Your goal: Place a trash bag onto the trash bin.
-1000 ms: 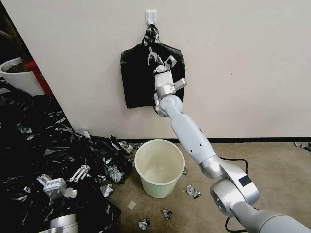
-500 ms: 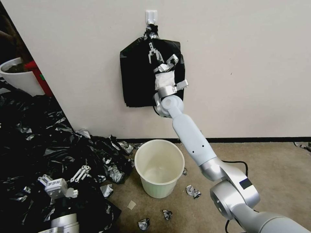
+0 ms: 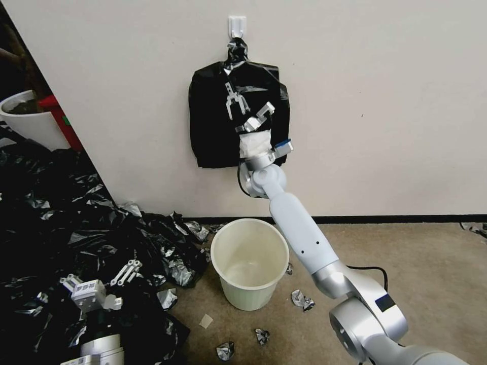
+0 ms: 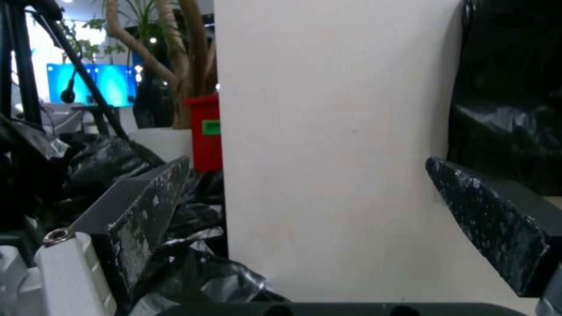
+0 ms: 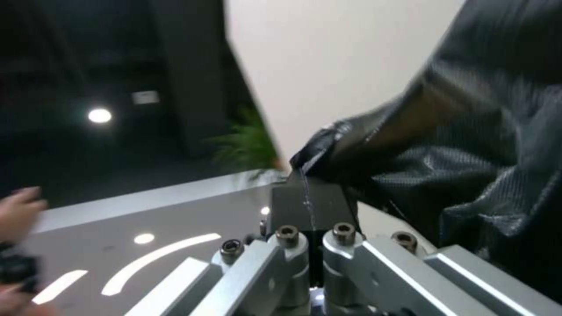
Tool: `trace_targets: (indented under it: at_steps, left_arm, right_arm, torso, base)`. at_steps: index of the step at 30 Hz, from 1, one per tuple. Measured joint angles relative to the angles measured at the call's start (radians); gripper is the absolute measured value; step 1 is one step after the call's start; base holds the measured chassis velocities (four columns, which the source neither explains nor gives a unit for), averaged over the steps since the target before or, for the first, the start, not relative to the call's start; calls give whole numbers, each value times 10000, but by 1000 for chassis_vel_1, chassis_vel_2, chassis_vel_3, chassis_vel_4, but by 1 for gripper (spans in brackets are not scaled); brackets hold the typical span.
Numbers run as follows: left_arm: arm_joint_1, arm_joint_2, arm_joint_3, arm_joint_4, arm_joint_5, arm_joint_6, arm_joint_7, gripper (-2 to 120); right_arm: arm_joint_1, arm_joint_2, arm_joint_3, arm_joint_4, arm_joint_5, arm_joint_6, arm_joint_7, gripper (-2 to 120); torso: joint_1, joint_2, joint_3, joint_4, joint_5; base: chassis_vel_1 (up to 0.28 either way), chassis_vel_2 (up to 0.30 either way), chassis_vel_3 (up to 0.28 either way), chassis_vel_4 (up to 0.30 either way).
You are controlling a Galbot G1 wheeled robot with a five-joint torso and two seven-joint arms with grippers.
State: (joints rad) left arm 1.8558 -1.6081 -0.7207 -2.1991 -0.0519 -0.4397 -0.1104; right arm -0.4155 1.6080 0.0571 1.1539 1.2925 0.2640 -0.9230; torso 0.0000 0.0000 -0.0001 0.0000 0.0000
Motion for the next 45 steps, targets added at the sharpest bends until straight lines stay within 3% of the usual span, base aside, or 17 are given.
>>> trace_targets:
  at_steps: [10,22,45]
  left_arm:
    - [-35,0,-12,113,0,-24,0,100]
    - [-110,0,-100,230,-20,-45,-1,100]
    - [-331,0,-124,406,-149,-45,-13,100]
  right_arm:
    - [-351,-2,122,-264,-89,-748,-2698,0]
    - [-1066,-372,168,-142,-698,-1545,-4642,0]
    - [-2648,-1034,200,552,-1940,-1901,-6024,0]
  torso:
    - [0,0,0,0,0]
    - [0,0,0,0,1]
    - [0,0,0,0,0]
  base:
    - [0,0,0,0]
    - [0,0,0,0]
    - [0,0,0,0]
